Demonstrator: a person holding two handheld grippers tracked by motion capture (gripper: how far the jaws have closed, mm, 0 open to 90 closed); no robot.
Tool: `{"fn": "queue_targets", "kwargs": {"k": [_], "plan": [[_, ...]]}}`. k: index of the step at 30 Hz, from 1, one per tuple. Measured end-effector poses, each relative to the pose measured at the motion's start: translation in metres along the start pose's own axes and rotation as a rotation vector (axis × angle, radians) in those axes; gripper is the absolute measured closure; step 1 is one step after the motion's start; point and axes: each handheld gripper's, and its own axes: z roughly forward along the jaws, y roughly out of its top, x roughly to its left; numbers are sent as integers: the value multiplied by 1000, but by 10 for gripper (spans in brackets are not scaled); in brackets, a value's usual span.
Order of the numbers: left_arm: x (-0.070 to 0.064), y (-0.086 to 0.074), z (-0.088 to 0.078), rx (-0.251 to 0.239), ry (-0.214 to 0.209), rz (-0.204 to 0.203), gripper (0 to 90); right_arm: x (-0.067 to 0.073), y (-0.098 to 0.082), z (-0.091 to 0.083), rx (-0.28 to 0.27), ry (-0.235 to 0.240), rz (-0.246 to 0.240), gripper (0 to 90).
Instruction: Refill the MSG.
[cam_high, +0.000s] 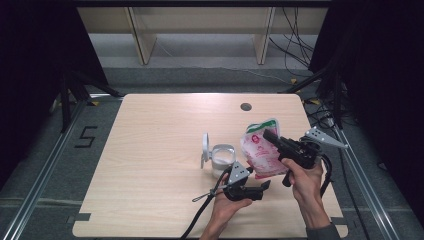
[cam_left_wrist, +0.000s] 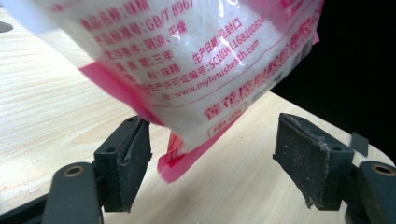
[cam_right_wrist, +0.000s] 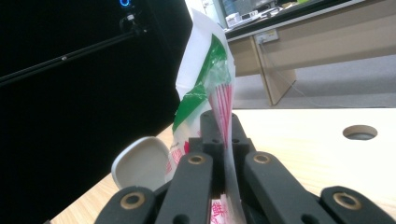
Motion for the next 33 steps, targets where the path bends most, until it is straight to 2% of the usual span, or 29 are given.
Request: {"fn": "queue_targets", "kwargs": {"k": [1,2,4,6,7,8,10,13,14,17,20,22,24,25,26,27,28,29,31,32,33], "plan": [[0,0,-1,3,-3,3,264,-1,0,-1,-1,-2,-6,900],[-1,0,-4,13,3,22,262,-3,-1,-3,-2,-11,-5,900],[-5,-1,-7,14,-12,45,261,-7,-2,-5,-5,-14,-13,900],[-8,-7,-14,33,-15,64,260,-10,-4,-8,-4,-21,-4,900],[-8,-8,-15,34,-19,68,262,-13,-6,-8,-1,-29,-18,900],[-9,-9,-18,44,1,64,262,-14,-8,-8,-3,-31,-18,900],[-9,-9,-20,41,-10,77,263,-16,-13,-9,14,-38,3,900],[-8,-7,-26,21,-9,75,264,-22,-20,-11,26,-54,6,900],[-8,-6,-29,18,-3,75,264,-23,-20,-13,14,-53,14,900],[-7,-7,-38,20,9,93,264,-26,-20,-22,14,-59,-5,900],[-7,-9,-43,33,20,100,263,-29,-23,-32,2,-71,10,900],[-6,-11,-46,24,15,98,263,-30,-25,-40,-7,-88,24,900],[-2,-11,-49,30,13,125,263,-32,-29,-48,-5,-100,13,900],[-2,-11,-51,37,26,114,262,-32,-30,-51,-5,-107,2,900],[0,-11,-54,43,31,133,262,-33,-32,-54,-4,-112,12,900],[0,-12,-55,24,25,117,261,-34,-33,-57,-6,-125,14,900],[3,-12,-59,35,28,133,262,-36,-34,-60,-8,-131,6,900],[5,-12,-60,21,27,133,261,-38,-35,-63,-3,-153,-7,900],[7,-12,-64,9,31,114,261,-40,-38,-66,1,-154,0,900],[9,-12,-66,17,39,132,261,-42,-40,-69,5,-156,4,900],[10,-12,-70,30,49,130,261,-44,-41,-70,7,-170,0,900]]}}
